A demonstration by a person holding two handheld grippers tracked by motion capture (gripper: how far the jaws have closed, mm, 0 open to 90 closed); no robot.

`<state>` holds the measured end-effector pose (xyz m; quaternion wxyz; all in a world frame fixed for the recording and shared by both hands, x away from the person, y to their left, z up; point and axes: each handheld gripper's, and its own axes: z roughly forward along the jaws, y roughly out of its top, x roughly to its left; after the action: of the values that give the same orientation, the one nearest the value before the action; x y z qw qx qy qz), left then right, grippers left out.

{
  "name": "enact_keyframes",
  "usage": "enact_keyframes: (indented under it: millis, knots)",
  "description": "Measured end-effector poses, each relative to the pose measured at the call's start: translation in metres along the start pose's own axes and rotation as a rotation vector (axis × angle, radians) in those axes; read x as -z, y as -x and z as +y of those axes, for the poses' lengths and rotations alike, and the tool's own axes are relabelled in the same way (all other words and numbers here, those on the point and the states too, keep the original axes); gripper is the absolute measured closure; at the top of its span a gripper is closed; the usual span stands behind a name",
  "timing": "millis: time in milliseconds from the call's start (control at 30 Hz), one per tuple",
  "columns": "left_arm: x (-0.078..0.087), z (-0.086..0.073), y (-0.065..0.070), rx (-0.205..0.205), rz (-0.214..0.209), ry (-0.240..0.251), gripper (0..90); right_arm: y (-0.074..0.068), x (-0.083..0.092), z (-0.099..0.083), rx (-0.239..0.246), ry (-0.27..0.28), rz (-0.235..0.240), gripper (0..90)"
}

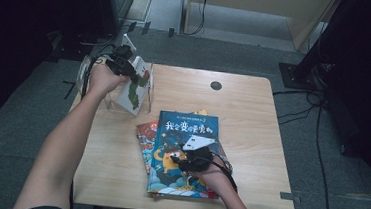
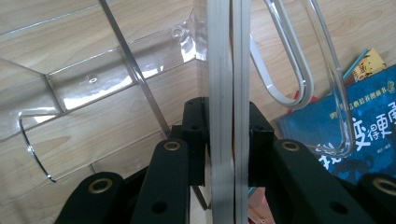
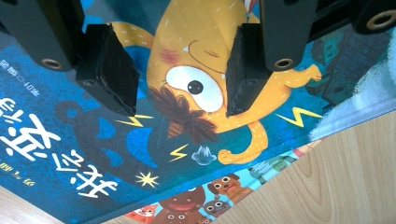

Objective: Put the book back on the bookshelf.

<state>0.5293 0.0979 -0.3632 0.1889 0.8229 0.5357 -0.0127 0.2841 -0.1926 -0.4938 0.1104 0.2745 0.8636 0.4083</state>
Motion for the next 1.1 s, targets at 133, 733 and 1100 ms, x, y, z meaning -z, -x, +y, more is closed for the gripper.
enact_keyframes:
  millis: [133,733,1100]
  knots:
    - [-0.0019,-0.0003,0.0002,0.0,0.001,0.0,75.9,-0.0001,-0.0001,0.0,0.0,0.001,0.0,44.2]
    - [-0.0017,-0.0002,-0.0009,0.002,-0.01,0.005,74.6,-0.0001,-0.0001,0.0,0.0,0.001,0.0,44.2]
    - [-0.0006,0.001,0.0004,-0.001,-0.011,0.008,75.0,-0.0001,-0.0001,-0.0001,0.0,0.001,-0.001,44.2]
